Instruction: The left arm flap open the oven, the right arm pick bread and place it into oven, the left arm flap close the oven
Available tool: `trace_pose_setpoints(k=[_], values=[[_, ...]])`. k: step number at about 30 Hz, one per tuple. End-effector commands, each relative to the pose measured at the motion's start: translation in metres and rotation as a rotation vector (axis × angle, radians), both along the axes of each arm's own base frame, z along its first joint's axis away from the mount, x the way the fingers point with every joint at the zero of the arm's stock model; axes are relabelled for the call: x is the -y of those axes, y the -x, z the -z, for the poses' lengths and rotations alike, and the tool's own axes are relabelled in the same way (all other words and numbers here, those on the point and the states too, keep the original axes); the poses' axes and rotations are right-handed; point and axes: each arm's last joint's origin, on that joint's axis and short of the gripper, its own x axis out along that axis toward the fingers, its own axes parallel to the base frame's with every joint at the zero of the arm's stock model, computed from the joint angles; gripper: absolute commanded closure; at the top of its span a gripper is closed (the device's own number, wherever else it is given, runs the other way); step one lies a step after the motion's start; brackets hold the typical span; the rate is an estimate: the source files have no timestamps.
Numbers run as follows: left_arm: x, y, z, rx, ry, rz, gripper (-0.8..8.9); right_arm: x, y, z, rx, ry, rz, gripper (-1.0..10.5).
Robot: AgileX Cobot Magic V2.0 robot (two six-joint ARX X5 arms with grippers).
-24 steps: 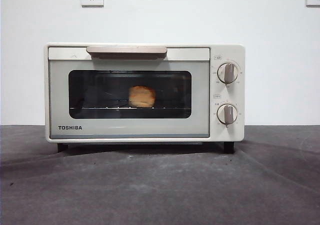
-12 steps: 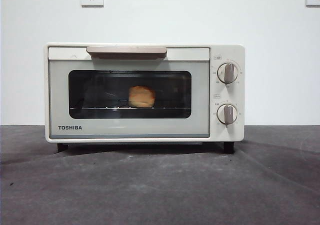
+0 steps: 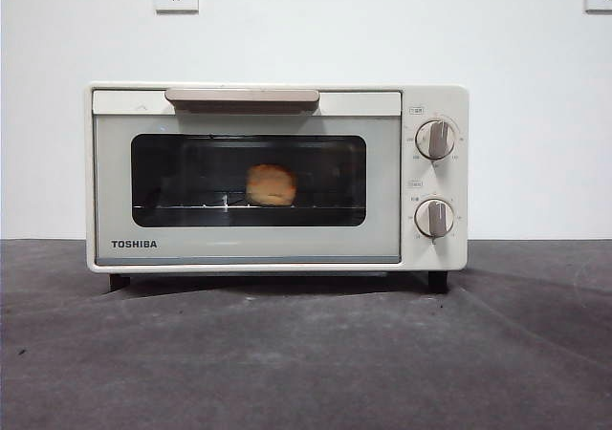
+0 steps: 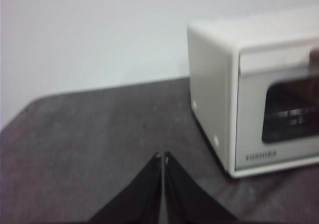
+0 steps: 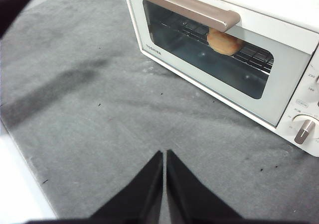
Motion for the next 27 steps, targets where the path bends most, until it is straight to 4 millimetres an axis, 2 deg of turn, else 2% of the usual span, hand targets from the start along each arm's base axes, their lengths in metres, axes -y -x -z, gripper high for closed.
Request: trace_pose_setpoints(k=[1, 12, 21, 27], values=[[0.000, 0.000, 0.008, -0.005, -0.013, -0.008, 7.97, -0.002, 0.000, -0.002, 0.005, -0.008, -0.008, 9.4], [0.000, 0.000, 0.035, -0.087, -0.025, -0.006, 7.97, -0.002, 0.000, -0.002, 0.005, -0.008, -0.008, 9.4], [0.000, 0.000, 0.048, -0.151, -0.014, -0.007, 7.97, -0.002, 0.000, -0.002, 0.005, -0.007, -0.008, 9.4], [0.000, -0.001, 0.047, -0.138, 0.028, -0.009, 7.97, -0.002, 0.000, -0.002, 0.005, -0.008, -0.008, 9.4]])
